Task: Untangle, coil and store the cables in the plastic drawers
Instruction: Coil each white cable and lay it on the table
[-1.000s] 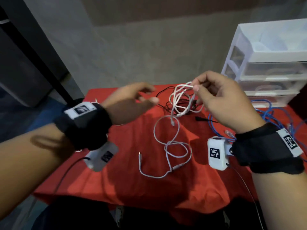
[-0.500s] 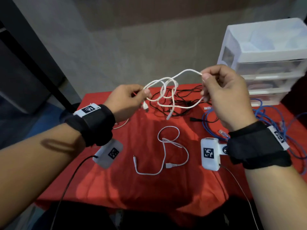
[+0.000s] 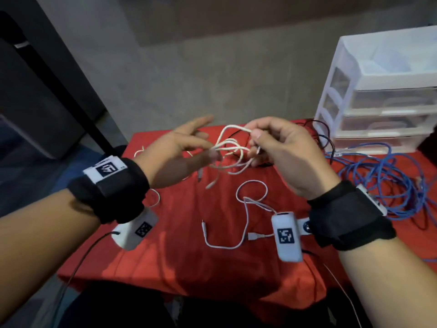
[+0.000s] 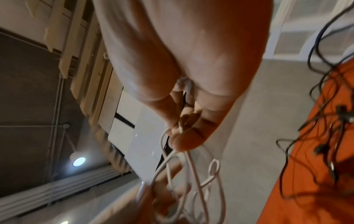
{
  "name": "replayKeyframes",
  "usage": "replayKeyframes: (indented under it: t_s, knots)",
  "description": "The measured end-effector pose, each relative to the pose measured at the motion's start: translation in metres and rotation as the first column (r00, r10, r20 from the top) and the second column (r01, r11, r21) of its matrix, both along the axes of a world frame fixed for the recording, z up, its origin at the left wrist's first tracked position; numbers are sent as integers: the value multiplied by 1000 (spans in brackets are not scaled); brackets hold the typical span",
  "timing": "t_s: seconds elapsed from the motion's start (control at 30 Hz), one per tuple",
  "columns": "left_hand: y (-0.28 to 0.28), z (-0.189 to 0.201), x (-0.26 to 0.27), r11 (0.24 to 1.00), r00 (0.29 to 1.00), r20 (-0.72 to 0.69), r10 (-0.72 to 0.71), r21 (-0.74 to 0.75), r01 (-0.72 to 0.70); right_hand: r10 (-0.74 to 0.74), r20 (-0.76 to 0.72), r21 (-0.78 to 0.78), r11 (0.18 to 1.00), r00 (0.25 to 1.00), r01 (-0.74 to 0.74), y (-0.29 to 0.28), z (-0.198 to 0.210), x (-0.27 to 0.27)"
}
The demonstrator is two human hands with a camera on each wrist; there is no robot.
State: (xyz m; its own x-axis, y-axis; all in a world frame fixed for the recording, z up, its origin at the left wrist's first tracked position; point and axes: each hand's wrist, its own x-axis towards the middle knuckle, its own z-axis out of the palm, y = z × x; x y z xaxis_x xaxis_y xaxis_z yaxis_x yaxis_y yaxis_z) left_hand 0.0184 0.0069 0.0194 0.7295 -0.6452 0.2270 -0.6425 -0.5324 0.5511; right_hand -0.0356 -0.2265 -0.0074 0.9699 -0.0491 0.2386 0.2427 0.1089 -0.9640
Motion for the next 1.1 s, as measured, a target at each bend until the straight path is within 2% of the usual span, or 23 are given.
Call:
replayKeyframes:
  t_s: [0.07,0.13,0.2,0.23,0.27,0.3,0.33,0.37,0.47,0.53,0.6,0.7,0.77,0.83,0.9,0.93,0.97,1.0,1.03,1.1]
  knots:
    - [-6,2,-1,1000,999,-36,31,8,-30,58,-10,-28,998,998,-59,11,-2,-3]
    - [-3,1,7,987,985,-61,161,-14,-162,63,-39,-97,993,997,-67,14,-6,-5]
    - [8,-1,18,958,958,-27,286,-24,-287,22,-47,-268,963,999,-33,10,-13,-6]
    - [16,-3,26,934,935,-38,352,-43,-353,6,-43,-416,909,999,-24,4,-17,-6]
    - [25,-5,35,907,909,-69,411,-66,-415,10,-50,-591,806,999,-38,-2,-22,-6]
    - [34,-7,43,880,882,-101,460,-82,-468,30,-83,-746,661,996,-82,-8,-26,-8]
    - [44,-10,53,860,860,-125,494,-79,-505,51,-132,-840,525,990,-139,-13,-29,-10]
    - [53,-13,60,843,840,-138,525,-53,-535,70,-183,-877,439,981,-195,-16,-31,-13]
    - [79,-24,79,783,763,-185,620,78,-617,109,-232,-908,332,967,-255,-15,-36,-16]
    - [93,-37,88,748,679,-338,652,142,-648,92,-235,-921,298,968,-252,-14,-38,-15]
    - [102,-47,91,748,596,-478,646,237,-620,59,-250,-924,284,966,-256,-16,-39,-14]
    - [110,-54,89,721,564,-454,690,357,-594,61,-236,-920,305,970,-244,-17,-42,-13]
    - [111,-53,88,682,578,-363,731,393,-616,65,-201,-911,354,977,-211,-17,-42,-12]
    - [110,-48,87,604,622,-144,770,477,-638,75,-168,-884,430,983,-184,-18,-40,-11]
    - [104,-41,82,518,678,137,722,541,-662,91,-131,-830,535,987,-160,-18,-37,-10]
    - [98,-37,76,533,695,216,686,502,-681,98,-108,-795,588,989,-145,-18,-34,-10]
    - [88,-32,66,593,712,245,658,414,-690,103,-86,-756,641,991,-132,-17,-31,-10]
    - [75,-27,54,685,749,235,619,305,-662,102,-66,-708,696,993,-119,-16,-28,-10]
    - [58,-24,39,780,808,181,561,210,-589,102,-54,-652,750,993,-113,-15,-26,-10]
    - [20,-22,4,931,936,-34,350,123,-344,112,-45,-518,847,993,-119,-10,-22,-11]
